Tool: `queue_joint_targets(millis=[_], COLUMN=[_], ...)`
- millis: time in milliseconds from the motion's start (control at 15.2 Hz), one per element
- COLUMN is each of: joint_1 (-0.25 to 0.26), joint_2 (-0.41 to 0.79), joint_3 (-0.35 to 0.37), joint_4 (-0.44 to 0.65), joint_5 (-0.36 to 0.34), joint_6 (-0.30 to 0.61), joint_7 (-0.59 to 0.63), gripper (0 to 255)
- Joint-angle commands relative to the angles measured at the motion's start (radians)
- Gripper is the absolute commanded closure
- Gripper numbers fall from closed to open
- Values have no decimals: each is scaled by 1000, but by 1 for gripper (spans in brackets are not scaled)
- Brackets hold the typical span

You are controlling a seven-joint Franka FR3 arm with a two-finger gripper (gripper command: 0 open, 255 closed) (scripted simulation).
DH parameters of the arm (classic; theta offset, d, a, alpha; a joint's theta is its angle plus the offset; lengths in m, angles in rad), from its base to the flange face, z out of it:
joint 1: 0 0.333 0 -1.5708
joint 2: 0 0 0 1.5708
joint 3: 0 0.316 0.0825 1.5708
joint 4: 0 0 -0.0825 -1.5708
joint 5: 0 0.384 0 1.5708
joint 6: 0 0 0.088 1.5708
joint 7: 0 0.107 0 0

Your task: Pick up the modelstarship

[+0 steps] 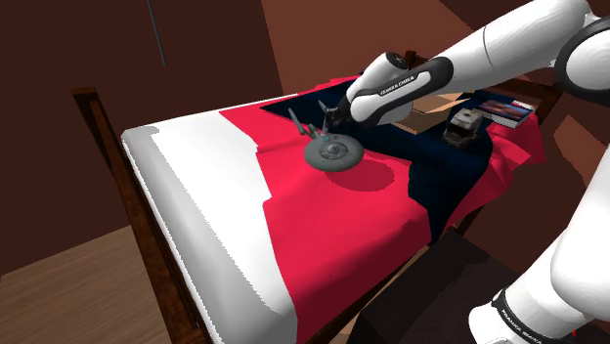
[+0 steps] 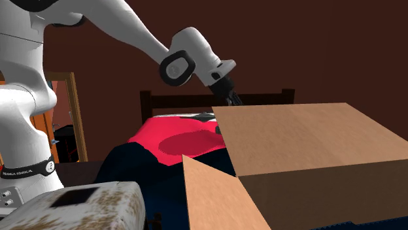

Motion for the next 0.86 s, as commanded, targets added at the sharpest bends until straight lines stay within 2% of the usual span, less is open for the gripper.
queue_joint_targets(millis=[0,660,792], joint_1=[3,9,9], joint_2=[-13,-81,-82], joint_3=[-1,-11,-11], joint_4=[2,56,57], joint_5=[-4,-24,-24], joint_6=[-34,-155,-157], joint_7=[2,20,20], gripper=[255,255,255])
